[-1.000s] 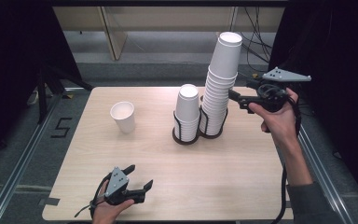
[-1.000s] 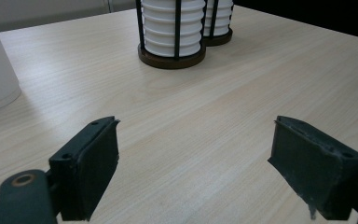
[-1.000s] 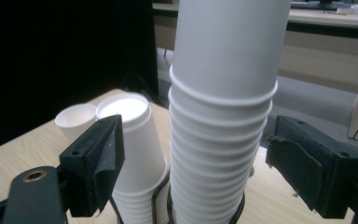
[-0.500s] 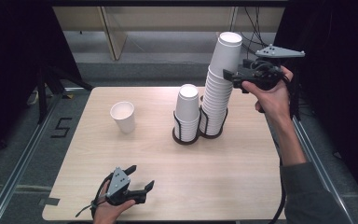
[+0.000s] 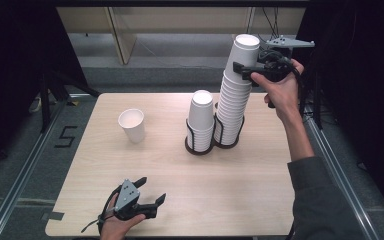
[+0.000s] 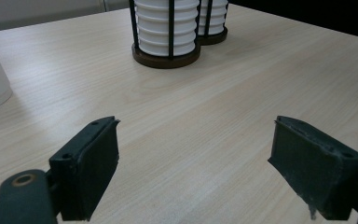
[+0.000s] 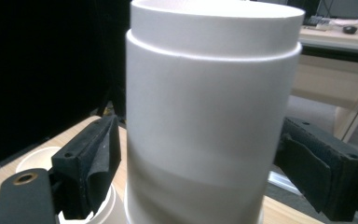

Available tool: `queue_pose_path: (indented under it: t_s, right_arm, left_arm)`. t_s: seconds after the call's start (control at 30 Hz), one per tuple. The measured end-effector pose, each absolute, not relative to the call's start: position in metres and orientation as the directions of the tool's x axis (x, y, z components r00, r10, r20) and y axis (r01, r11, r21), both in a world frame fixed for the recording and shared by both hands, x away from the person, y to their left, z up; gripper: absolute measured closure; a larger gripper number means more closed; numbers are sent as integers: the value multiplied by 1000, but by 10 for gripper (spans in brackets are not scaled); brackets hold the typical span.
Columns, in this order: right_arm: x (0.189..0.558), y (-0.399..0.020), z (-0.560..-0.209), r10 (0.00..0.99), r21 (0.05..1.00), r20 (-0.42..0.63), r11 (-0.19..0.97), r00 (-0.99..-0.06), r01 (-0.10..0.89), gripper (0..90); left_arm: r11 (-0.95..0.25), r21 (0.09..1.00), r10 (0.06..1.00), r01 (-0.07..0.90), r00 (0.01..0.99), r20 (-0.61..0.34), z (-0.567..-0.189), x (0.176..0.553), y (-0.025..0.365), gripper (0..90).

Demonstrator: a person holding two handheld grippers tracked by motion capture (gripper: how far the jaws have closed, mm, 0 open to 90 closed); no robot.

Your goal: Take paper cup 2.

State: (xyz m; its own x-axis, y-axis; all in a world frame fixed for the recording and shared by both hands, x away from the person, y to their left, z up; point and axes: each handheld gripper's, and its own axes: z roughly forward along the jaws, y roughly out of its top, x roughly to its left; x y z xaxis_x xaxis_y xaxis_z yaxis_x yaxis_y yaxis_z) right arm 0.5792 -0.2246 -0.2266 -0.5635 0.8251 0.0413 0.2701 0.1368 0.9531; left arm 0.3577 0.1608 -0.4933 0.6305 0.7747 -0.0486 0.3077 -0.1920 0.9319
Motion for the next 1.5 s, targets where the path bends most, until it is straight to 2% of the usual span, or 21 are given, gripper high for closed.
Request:
queue_pose_path:
  t_s: [0.37, 0.77, 1.5]
  right_arm:
    - [597, -213, -228, 832, 951, 55, 125, -551, 283, 163]
    - [596, -213, -224, 835, 961, 53, 106, -548, 254, 185]
    - [577, -216, -157, 868, 992, 2, 59, -497, 107, 187]
  left_arm:
    - [-189, 934, 770, 303, 636, -50, -493, 358, 161, 147]
    - [-189, 935, 767, 299, 640, -49, -493, 358, 160, 148]
    - [-207, 928, 764, 310, 644, -45, -493, 357, 159, 148]
